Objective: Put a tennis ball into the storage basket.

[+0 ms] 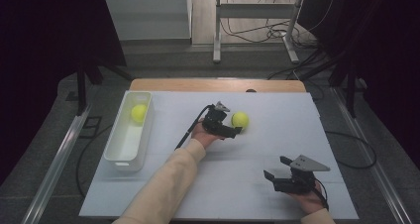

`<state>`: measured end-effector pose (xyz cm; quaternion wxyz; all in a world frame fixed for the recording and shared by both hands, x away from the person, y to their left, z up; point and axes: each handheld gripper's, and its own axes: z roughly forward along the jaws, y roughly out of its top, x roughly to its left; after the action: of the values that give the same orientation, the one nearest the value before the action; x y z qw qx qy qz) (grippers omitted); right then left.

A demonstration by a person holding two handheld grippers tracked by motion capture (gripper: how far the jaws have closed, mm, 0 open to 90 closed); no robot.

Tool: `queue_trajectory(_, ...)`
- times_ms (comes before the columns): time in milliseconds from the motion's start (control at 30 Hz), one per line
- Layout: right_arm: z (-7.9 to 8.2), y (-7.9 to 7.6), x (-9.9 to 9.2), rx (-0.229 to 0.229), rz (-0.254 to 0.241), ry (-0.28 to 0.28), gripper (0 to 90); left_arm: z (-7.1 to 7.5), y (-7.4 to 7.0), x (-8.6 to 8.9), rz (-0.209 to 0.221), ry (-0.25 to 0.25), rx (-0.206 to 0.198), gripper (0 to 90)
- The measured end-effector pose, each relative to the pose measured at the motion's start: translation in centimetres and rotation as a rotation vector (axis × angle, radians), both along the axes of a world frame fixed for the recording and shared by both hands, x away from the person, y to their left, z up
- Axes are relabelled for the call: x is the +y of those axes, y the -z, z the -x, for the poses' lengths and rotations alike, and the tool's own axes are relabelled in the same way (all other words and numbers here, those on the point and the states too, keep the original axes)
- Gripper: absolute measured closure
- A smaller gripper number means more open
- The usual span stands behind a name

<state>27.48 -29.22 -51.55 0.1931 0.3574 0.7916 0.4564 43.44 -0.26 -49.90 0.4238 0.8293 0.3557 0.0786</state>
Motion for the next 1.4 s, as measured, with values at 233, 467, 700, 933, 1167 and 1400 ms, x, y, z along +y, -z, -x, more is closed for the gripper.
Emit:
queue_trajectory(233,0.0,0.0,0.0,-0.001,-0.002,-0.001,17.0,-0.5,0.5,-0.6,-0.020,-0.005,0.008,11.0)
queue_trajectory(467,0.0,0.0,0.0,0.001,-0.005,-0.003,17.0,-1.2,1.1,-0.8,-0.022,-0.014,0.019,10.8)
queue_trajectory(700,0.0,0.0,0.0,0.005,-0.004,-0.003,17.0,-1.8,1.4,-1.4,-0.038,-0.013,0.027,10.4)
queue_trajectory(933,0.0,0.0,-0.1,0.006,-0.003,-0.002,17.0,-2.2,1.6,-2.0,-0.045,-0.014,0.030,9.3)
queue_trajectory(1167,0.0,0.0,-0.1,0.007,-0.004,-0.003,16.9,-2.6,1.8,-2.4,-0.058,-0.019,0.030,8.9)
queue_trajectory(1400,-0.1,0.1,-0.1,0.010,-0.005,-0.006,17.0,-3.2,1.9,-2.7,-0.046,-0.031,0.034,9.2)
